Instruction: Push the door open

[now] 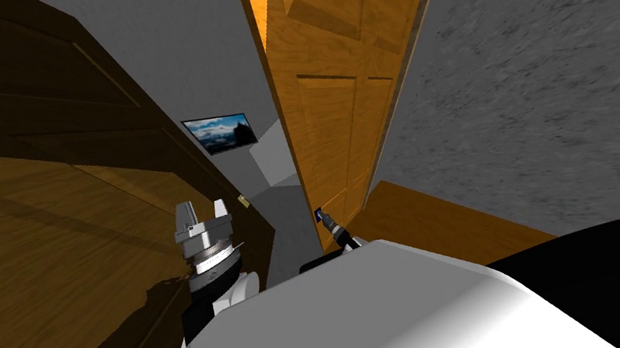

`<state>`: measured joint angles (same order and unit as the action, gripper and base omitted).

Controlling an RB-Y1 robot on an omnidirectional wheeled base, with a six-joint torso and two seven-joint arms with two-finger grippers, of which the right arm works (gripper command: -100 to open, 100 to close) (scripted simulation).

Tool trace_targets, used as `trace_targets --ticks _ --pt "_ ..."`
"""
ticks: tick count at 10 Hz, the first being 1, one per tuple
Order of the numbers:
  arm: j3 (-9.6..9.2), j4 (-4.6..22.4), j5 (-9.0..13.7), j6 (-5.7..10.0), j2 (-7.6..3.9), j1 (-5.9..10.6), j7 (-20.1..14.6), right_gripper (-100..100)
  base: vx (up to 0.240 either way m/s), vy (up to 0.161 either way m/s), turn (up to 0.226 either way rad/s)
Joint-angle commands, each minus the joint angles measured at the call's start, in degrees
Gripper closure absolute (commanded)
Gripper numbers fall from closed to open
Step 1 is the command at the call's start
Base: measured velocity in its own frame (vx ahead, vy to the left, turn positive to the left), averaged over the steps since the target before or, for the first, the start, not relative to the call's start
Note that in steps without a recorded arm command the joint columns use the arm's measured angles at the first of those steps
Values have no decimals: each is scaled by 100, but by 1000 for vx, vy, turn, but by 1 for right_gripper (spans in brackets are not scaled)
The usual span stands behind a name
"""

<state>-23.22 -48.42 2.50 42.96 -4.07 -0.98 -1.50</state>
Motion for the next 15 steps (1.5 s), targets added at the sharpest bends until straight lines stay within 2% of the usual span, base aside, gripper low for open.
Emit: trace_targets --ticks 1,4,7,8,15 --pt "136 -63 42 -12 -63 44 35 100 179 116 -56" --pt "326 -4 89 -5 -57 81 136 100 152 101 -57" --pt "596 79 155 6 -14 135 279 100 188 96 -104" --pt "478 -54 131 -44 -52 45 200 -100 -38 63 -31" --pt "359 -206 135 -80 35 -69 153 -100 -196 -13 -21"
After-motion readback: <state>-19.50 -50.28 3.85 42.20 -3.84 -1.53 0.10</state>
